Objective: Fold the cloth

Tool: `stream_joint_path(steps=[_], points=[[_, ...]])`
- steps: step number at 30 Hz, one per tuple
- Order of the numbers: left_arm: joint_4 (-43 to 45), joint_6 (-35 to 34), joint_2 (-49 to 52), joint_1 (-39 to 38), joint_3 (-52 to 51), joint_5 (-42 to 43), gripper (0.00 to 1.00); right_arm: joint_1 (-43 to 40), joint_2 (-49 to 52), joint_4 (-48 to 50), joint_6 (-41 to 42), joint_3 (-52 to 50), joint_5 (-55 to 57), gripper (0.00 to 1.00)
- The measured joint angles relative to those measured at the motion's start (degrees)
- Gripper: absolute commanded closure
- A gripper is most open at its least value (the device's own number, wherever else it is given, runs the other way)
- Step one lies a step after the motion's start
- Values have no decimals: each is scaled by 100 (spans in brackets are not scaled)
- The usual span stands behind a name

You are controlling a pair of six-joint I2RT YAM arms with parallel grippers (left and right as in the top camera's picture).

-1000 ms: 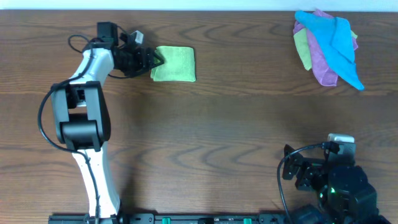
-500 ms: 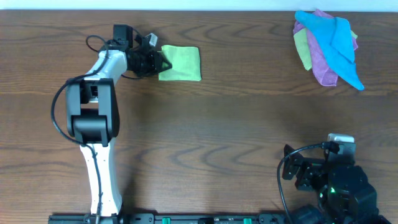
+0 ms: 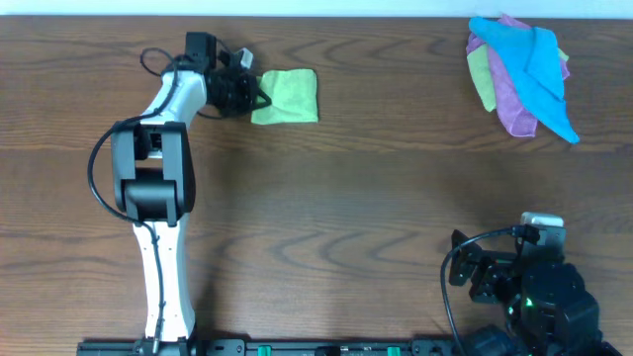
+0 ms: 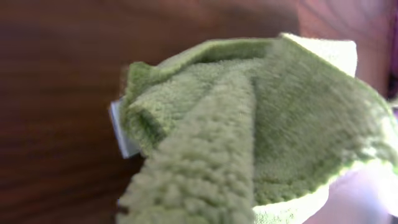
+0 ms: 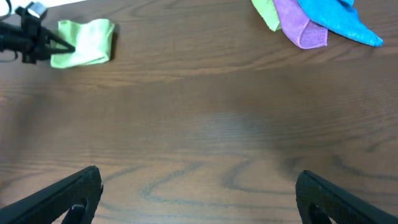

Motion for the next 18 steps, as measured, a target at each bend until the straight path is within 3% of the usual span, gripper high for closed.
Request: stream_joint_path(steps=[5, 9, 18], points=[[-811, 442, 81, 109, 1373, -809, 94, 0, 74, 0, 0, 0, 2, 1], [-968, 719, 70, 240, 2063, -1215, 94, 0, 258, 0, 0, 0, -2, 1], [-1102, 1119, 70, 699, 2170, -1537, 95, 2, 715, 44, 0, 0, 2, 1]])
